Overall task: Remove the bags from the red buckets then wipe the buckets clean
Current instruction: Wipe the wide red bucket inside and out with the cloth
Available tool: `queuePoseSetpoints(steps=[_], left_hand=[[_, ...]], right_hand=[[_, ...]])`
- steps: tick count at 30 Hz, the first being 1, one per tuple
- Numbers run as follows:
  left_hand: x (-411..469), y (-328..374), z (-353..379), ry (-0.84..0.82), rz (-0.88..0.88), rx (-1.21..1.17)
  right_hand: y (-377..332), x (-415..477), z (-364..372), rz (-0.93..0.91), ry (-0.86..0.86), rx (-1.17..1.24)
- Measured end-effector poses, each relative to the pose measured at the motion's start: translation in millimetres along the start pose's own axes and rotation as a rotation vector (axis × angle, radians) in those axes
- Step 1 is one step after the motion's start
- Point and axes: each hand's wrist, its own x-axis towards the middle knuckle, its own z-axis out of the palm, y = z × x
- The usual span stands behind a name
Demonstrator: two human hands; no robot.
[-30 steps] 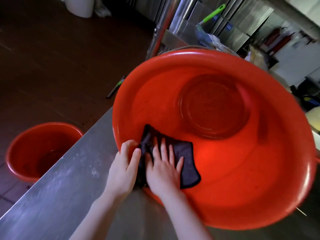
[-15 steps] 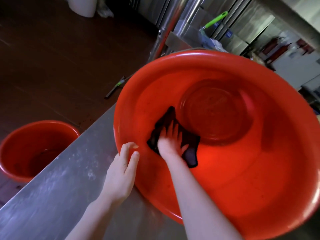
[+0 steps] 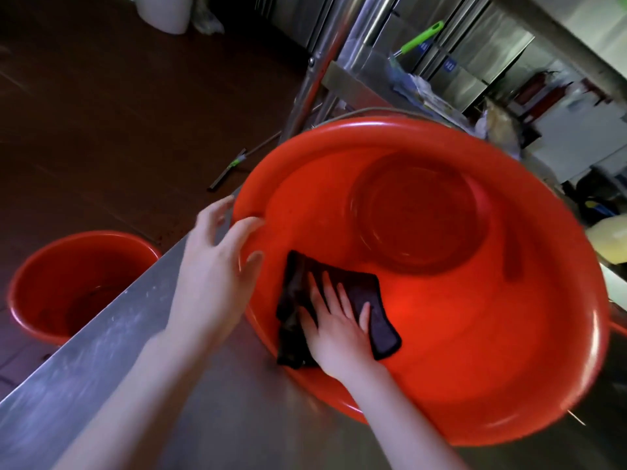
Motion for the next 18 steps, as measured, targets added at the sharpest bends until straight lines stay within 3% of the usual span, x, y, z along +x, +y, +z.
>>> queuePoseSetpoints(steps=[2,5,9,12,15,18], left_hand=[[5,0,3,-0.065,0.064,0.063],[-16,-8,14,-0.101,0.023,0.024],[-59,-6,45,-0.195,-0.115,-0.137],[-74,-8,59,-0.202,-0.207,-0.224],[-74,-15,62,-0.204,-0.176,-0.235],[-71,-19,62,-0.213,-0.215,-0.244]], right_hand=[[13,-18,1,-0.03,-0.019,-0.065],[36,-38,1,-0.009,-0.04,-0.177],[56,-11,-6,0.302,-0.021,-0.229],[60,42,-16,0.422,-0.071,-0.13],[46,81,-22,0.454,-0.1,0.086],[19,66,-9,0.348,-0.012,0.154]])
